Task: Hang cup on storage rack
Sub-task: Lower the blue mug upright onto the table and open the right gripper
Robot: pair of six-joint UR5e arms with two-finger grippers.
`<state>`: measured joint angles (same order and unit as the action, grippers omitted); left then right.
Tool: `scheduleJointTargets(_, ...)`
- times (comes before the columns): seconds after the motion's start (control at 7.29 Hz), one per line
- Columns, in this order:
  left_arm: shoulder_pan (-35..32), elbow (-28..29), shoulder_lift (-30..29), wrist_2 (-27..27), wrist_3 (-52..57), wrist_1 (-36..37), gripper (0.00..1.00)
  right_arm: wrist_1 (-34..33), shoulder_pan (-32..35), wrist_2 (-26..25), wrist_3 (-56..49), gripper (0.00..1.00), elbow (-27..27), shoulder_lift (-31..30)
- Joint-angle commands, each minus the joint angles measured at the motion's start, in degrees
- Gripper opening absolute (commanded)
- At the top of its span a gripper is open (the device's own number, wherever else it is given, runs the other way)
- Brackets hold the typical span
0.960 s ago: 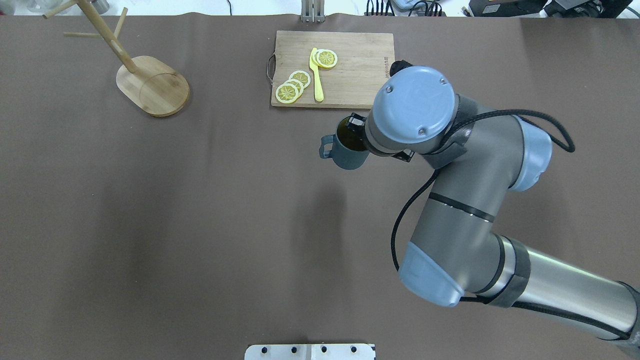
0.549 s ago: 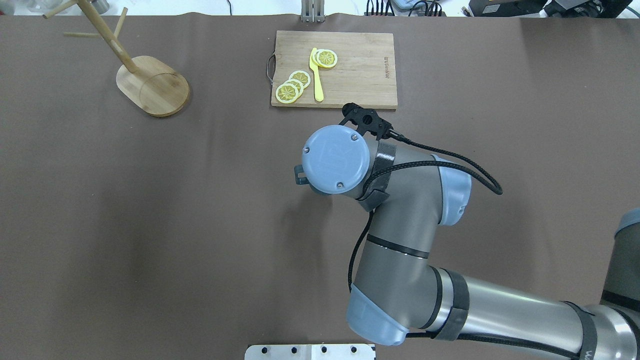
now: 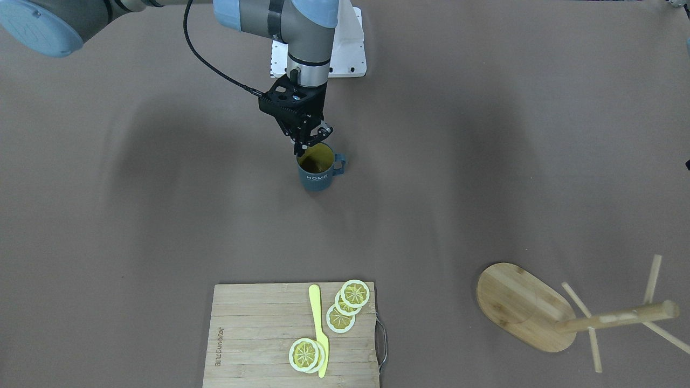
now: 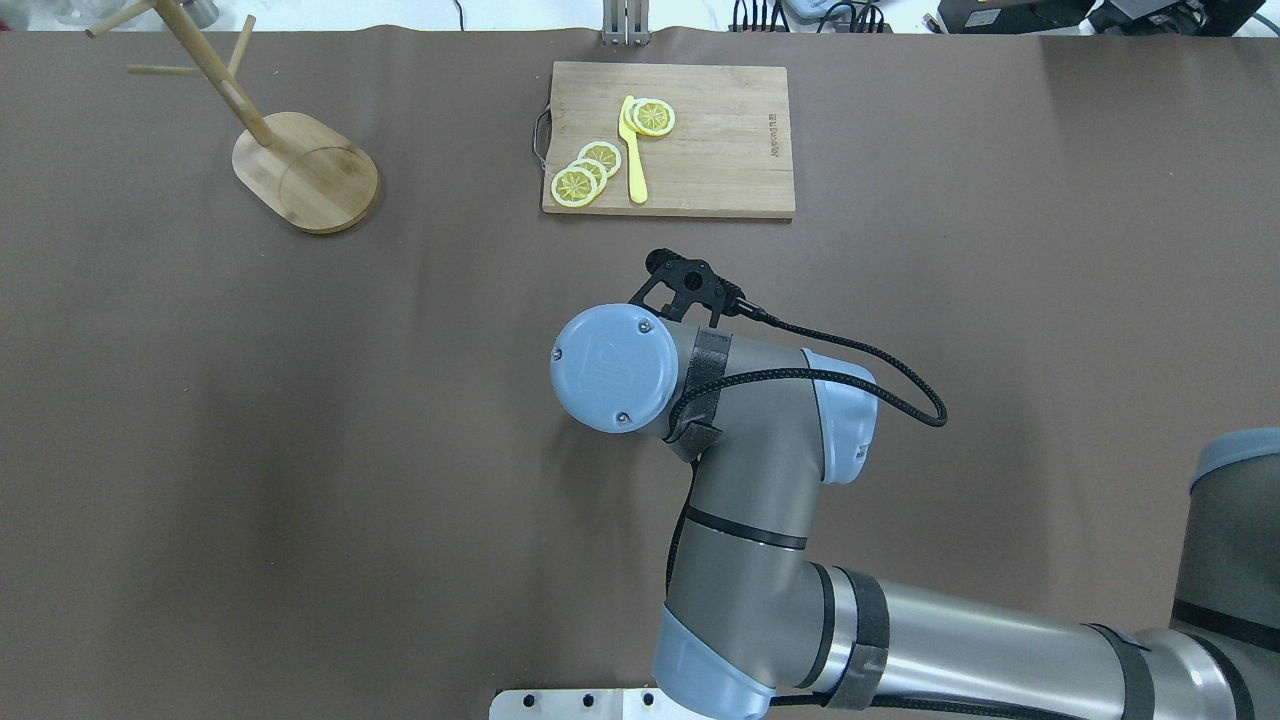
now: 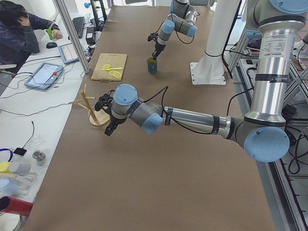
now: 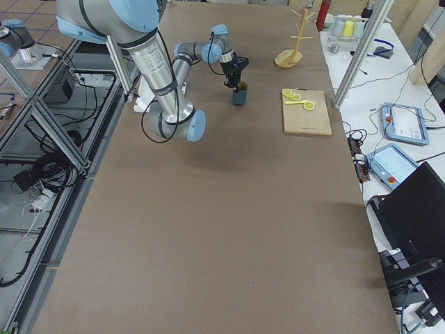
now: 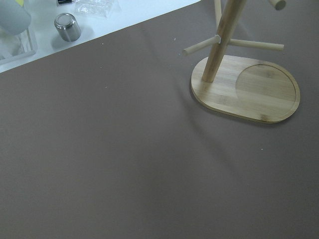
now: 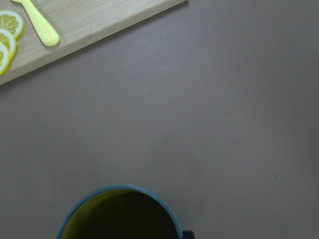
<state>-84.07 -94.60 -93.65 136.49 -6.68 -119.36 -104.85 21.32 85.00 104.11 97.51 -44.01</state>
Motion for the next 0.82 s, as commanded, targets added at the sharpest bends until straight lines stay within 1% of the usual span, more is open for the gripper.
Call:
scheduleJointTargets(0.0, 0.1, 0.6, -0.4, 0.0, 0.0, 0.0, 0.98, 0.3, -0.1, -0.1, -0.7, 0.01, -0.5, -0.1)
scheduleJointTargets(0.14, 0.3, 0.6, -0.4, 0.0, 0.0, -0.1, 0.98, 1.7, 0.0, -0.3, -0.8, 0.49, -0.5, -0.3)
scheduleJointTargets(0.27, 0.3, 0.7, -0.5, 0.0, 0.0, 0.0, 0.98, 1.9, 0.1, -3.1, -3.7, 0.99, -0.5, -0.2)
scheduleJointTargets(0.41, 0.5, 0.7, -0.5, 0.0, 0.0, -0.1, 0.98, 3.0, 0.9, -3.8, -4.9, 1.0, 0.0, -0.2)
scheduleJointTargets(0.55, 0.6, 0.6, -0.5, 0.0, -0.1, -0.1, 0.98, 3.0, 2.8, -3.2, -7.5, 1.0, 1.6, -0.2)
scheduleJointTargets(0.69, 0.6, 0.5, -1.1, 0.0, -2.2, -0.1, 0.98, 3.2, 6.2, -0.1, -11.6, 1.0, 3.6, -1.4)
